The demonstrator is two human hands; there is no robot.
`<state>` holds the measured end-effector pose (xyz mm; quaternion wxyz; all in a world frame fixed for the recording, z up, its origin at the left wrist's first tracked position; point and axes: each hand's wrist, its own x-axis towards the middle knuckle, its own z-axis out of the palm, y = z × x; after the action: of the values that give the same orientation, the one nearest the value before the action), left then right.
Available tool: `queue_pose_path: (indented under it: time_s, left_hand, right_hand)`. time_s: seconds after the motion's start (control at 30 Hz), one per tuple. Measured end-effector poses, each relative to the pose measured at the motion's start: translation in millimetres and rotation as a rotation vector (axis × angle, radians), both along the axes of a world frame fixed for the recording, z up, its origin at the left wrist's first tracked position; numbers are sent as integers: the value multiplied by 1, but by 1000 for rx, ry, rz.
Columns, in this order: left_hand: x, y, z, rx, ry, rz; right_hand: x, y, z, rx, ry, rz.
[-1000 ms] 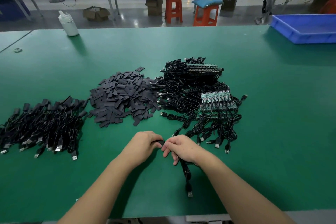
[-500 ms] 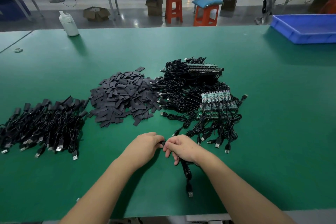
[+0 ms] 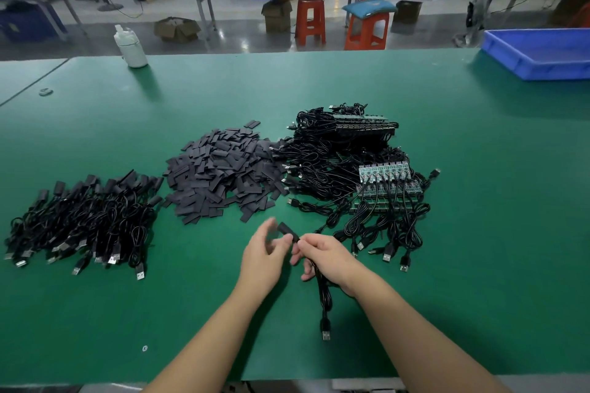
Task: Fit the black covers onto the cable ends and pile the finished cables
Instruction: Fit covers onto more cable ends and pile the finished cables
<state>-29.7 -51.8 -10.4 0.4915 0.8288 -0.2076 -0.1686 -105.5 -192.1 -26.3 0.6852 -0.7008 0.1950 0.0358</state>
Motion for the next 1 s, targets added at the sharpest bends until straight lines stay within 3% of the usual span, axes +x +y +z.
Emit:
queue_pose_path:
  time_s: [0.2, 0.43, 0.63, 0.83, 0.93, 1.0]
  left_hand:
    - [-29, -12, -1, -5, 24, -118]
    - [-42, -18, -1, -89, 211, 68]
    - [-33, -9, 2, -134, 197, 78]
    - [25, 31, 21, -95, 128, 209]
    - [79, 68, 39, 66, -74, 289]
    - [118, 92, 53, 237, -266, 375]
  right_hand:
    - [-3, 2, 3, 188, -84, -256]
    - [-1, 19, 14, 378, -127, -405]
    - [12, 33, 28, 420, -158, -486]
    - [12, 28, 23, 125, -37, -302]
    - [3, 25, 13, 65, 86, -50]
    - [0, 23, 7, 54, 93, -27]
